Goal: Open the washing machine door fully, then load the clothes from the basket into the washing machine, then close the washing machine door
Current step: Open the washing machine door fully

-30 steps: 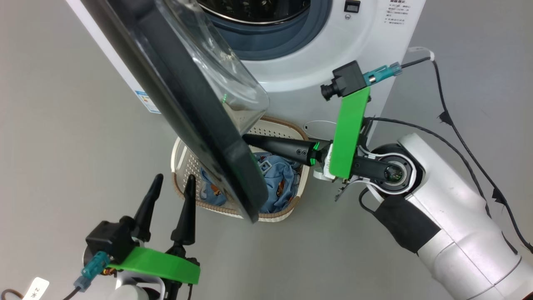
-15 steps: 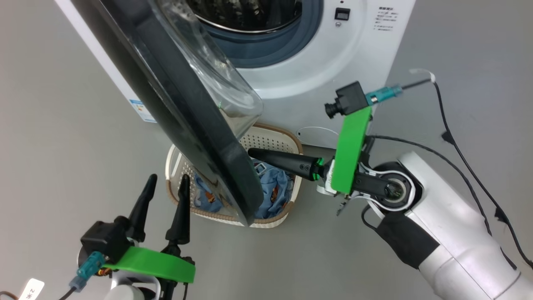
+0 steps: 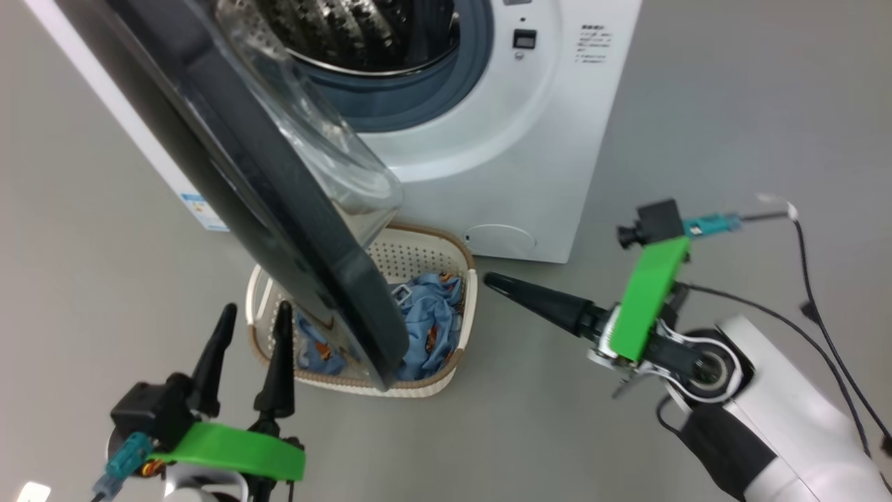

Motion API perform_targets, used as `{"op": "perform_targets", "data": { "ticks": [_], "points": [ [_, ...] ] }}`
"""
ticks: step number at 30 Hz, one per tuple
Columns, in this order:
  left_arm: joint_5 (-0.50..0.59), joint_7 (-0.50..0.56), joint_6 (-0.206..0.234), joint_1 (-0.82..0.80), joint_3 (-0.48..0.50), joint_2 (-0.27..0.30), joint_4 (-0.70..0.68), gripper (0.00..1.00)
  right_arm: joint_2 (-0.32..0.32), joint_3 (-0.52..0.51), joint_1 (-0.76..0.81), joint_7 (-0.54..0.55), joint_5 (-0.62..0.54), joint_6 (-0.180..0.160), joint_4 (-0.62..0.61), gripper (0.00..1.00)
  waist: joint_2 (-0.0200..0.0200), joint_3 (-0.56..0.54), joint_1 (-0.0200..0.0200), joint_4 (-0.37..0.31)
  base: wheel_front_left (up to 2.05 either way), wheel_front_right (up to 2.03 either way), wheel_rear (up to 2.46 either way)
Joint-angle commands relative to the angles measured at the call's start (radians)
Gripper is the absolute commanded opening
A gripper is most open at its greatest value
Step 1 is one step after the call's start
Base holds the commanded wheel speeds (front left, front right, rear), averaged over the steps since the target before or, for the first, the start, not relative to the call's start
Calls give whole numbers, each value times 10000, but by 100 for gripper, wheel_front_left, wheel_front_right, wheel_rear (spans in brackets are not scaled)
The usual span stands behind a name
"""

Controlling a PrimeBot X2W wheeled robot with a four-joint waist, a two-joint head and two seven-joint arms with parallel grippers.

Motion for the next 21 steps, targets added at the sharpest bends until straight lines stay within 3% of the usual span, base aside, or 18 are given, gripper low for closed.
{"op": "perform_targets", "data": {
  "ticks": [1, 21],
  "points": [
    [127, -63, -16, 56, 438, 227, -237, 100, -29, -75, 304, -190, 77, 21, -272, 100, 0, -155, 0, -168, 0, 0, 0],
    [203, -63, -16, 668, 970, 291, -287, 100, -1297, -367, 2657, -2581, -644, 21, 241, 100, 0, -602, 0, -825, 0, 0, 0]
  ]
}}
